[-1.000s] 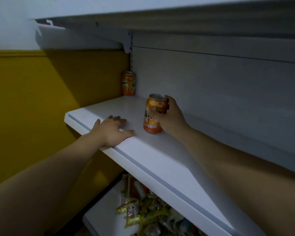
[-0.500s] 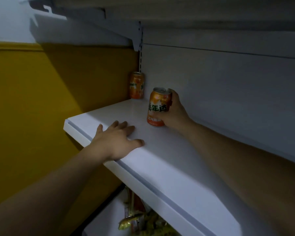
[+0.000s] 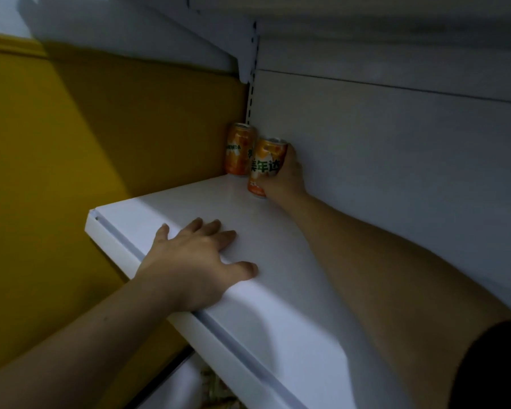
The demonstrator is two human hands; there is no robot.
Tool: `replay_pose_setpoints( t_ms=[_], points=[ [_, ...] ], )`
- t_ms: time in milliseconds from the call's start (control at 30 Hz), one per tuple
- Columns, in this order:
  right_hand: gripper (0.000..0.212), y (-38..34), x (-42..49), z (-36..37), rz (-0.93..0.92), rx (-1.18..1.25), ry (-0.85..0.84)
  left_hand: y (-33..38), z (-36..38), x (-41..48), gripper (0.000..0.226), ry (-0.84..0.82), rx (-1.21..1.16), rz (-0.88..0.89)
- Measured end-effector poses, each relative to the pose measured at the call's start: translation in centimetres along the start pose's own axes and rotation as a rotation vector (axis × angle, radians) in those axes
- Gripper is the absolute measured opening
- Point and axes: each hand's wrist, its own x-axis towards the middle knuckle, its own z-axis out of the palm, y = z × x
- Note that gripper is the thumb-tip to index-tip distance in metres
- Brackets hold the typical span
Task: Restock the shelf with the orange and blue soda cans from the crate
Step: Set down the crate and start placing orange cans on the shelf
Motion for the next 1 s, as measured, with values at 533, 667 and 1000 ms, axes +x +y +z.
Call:
replay_pose_setpoints(
  t_ms=[533,667,1000],
  points=[
    [0.07,0.4,2.3,1.4,0.043,-0.246,0.024,0.0,0.2,0.2,0.081,0.017,0.015,-0.005],
    [0.058,0.1,2.6,1.9,0.072,-0.25,0.029,-0.1,0.1,0.2,0.08,0.021,0.002,-0.006],
    [0.08,-3.6,-3.1,-3.9,0.148,-0.399,-0.236,0.1,-0.4,0.0,0.077,0.039,-0.083,-0.014]
  ],
)
